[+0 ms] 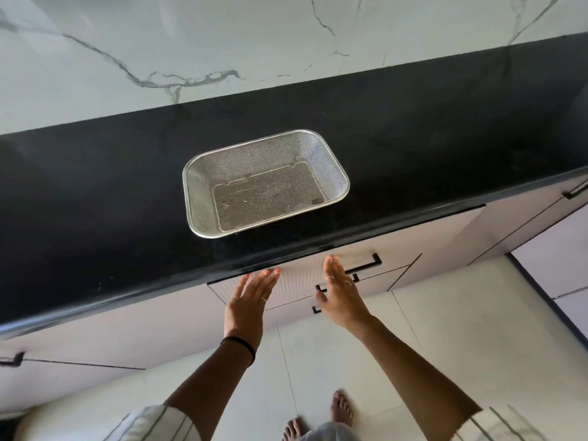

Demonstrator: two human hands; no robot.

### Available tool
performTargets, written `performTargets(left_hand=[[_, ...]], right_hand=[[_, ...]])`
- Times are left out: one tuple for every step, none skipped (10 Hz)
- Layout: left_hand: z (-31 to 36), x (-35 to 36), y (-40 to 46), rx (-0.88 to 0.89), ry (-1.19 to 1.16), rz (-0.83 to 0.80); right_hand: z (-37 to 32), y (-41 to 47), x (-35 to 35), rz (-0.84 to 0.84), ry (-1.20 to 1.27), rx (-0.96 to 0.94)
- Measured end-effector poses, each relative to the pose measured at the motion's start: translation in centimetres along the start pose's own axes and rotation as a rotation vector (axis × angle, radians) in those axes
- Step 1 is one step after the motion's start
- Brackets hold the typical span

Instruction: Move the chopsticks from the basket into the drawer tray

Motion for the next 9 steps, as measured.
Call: performTargets(left_hand=[[-0.3, 0.5, 1.2, -0.017, -0.007, -0.025], [-0.7, 0.3, 2.2, -0.047, -0.064, -0.037], [-1.1, 0.3, 3.0, -0.076, -0.017, -0.086], [-1.0, 0.2, 3.5, -0.096, 0.018, -0.140], [-0.7, -0.2, 3.5, -0.100, -0.009, -0.159], [0.0, -0.8, 3.0, -0.077, -0.136, -0.180], [1.3, -2.6, 2.8, 0.030, -0.205, -0.109], [2.3, -5.8, 3.2, 0.128, -0.243, -0.065], [2.8, -9.2, 3.1, 0.193, -0.316, -0.065]], right_hand=[[0.3, 1.1, 0.2, -0.061, -0.085, -0.029], [1.1, 1.9, -0.1, -0.108, -0.196, -0.039], [1.2, 2.9, -0.3, -0.151, -0.243, -0.035], [0.6, 3.7, -0.2, -0.177, -0.197, -0.006], [-0.1, 3.8, -0.1, -0.170, -0.104, 0.022], [-0.4, 3.4, -1.1, -0.148, -0.051, 0.075], [-1.6, 3.2, -3.3, -0.145, -0.066, 0.059], [-4.4, 3.1, -6.4, -0.152, -0.056, -0.043], [-7.4, 2.6, -9.7, -0.178, 0.024, -0.144]])
Point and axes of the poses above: each hand's wrist, its own y-axis towards the middle knuckle, its own x-axis out of the palm, z = x × y, the point moved 7 cm from there along y, towards the middle knuckle, and after that the axes turned 4 degrees about -z, right-handed, at the moved point
